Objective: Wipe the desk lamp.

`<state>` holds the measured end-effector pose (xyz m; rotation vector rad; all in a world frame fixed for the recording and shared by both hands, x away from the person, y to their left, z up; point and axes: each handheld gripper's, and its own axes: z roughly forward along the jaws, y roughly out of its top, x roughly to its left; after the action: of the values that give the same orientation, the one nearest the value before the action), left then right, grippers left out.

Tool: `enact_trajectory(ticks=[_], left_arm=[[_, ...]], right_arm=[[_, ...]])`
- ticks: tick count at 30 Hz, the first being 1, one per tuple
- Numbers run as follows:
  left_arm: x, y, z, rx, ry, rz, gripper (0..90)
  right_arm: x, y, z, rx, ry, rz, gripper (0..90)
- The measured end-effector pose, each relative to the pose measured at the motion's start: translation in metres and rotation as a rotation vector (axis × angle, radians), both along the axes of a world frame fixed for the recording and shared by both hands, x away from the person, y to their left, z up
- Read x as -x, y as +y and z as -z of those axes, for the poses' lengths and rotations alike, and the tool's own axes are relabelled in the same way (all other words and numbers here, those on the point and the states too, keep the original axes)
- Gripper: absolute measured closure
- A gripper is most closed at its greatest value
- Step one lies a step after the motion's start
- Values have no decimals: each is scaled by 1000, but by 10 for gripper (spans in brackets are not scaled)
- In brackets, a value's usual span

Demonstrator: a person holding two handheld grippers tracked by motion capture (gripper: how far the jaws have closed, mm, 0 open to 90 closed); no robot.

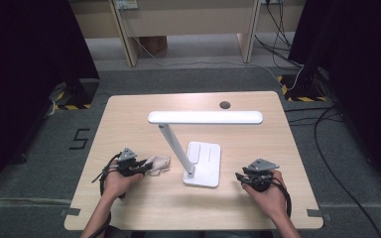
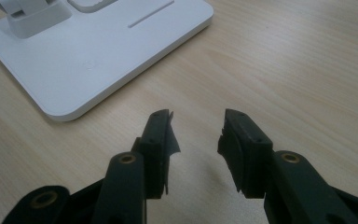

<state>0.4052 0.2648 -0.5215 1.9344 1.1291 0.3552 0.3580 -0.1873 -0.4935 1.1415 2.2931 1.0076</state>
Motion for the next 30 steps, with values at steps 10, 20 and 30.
enact_trajectory(ticks=[10, 20, 30], left_arm=[[5, 1, -7, 127, 25, -40, 771], [19, -1, -41, 195, -84, -5, 771], [30, 1, -73, 217, -156, 22, 770]], right_arm=[[-1, 3, 0, 1, -1, -8, 624], [-4, 24, -1, 2, -15, -78, 676], [-18, 55, -2, -16, -33, -158, 833]])
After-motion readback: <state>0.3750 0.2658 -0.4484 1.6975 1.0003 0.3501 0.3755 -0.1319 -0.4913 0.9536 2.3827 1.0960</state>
